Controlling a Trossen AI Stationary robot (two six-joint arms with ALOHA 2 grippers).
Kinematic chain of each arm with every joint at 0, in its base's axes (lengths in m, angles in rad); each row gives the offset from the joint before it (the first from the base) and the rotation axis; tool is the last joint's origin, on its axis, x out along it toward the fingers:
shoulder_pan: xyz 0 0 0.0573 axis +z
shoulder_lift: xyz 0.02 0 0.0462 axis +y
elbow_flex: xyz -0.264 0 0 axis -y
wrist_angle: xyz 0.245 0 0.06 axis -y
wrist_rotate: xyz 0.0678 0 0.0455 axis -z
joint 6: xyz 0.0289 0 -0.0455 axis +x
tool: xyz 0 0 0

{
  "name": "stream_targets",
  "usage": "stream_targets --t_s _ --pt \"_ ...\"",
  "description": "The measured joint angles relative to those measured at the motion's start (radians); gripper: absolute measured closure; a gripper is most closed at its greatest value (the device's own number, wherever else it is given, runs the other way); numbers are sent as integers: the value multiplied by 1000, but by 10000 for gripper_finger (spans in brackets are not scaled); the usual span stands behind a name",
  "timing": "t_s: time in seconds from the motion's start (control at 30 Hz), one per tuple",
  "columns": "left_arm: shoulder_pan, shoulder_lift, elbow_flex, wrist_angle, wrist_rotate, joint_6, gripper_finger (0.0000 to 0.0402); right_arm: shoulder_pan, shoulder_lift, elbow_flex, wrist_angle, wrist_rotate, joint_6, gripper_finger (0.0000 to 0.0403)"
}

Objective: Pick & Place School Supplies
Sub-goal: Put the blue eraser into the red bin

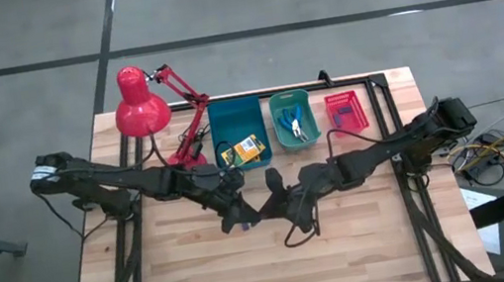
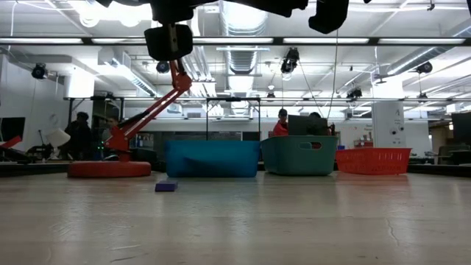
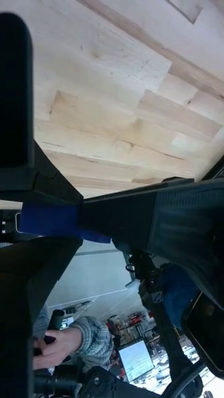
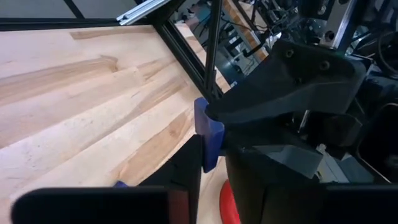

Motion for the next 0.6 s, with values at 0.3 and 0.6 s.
stream_targets --t_s 0.3,0.6 --pt "0 0 0 0 5 -1 319 0 0 1 -2 -3 0 387" --pt "0 0 0 0 2 4 318 0 0 1 -2 -2 -15 383"
